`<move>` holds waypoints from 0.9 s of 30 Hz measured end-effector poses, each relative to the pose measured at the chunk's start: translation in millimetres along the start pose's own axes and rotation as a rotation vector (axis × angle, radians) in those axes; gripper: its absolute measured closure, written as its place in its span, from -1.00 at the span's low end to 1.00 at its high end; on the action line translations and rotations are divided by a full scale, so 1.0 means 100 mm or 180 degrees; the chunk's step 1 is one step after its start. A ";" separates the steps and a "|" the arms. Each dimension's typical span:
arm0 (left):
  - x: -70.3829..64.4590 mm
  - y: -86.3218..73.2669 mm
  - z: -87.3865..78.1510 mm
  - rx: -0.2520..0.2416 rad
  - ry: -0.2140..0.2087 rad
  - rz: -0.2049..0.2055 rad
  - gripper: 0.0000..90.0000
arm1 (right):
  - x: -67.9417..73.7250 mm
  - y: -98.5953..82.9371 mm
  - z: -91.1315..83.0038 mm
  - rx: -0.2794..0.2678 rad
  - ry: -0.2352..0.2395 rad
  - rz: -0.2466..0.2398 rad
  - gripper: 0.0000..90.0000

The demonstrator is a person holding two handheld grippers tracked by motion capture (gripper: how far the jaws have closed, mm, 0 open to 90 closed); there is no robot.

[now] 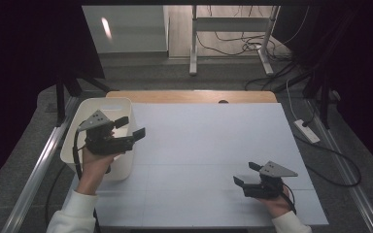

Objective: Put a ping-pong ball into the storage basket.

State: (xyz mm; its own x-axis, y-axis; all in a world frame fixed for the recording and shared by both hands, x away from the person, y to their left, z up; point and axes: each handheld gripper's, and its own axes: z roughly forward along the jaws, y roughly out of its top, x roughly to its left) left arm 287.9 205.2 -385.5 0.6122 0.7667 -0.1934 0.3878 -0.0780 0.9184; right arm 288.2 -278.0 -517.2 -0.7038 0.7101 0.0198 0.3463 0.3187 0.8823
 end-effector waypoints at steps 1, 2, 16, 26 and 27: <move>-0.02 -0.02 0.00 0.0000 -0.0028 0.0009 -0.55 | 0.00 0.00 0.00 0.0009 -0.0002 -0.0001 -0.62; -0.04 -0.03 0.00 0.0003 -0.0049 0.0016 -0.55 | 0.00 0.00 0.00 0.0010 -0.0009 0.0001 -0.62; -0.41 -0.32 0.08 0.0098 -0.0367 0.0205 -0.50 | 0.00 -0.01 0.00 0.0025 -0.0015 -0.0010 -0.62; -0.59 -0.57 0.17 0.0205 -0.0419 0.0270 -0.51 | 0.00 0.00 0.01 0.0037 -0.0016 -0.0018 -0.62; -0.60 -0.60 0.17 0.0212 -0.0428 0.0259 -0.51 | 0.00 0.00 0.01 0.0039 -0.0016 -0.0017 -0.62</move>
State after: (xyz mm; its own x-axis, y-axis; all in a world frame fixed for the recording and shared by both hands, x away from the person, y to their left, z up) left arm 240.2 153.0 -435.0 0.7284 0.6643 -0.1678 0.3753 -0.1819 0.9089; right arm 288.3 -277.5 -518.0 -0.7026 0.7115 0.0126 0.3500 0.3301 0.8767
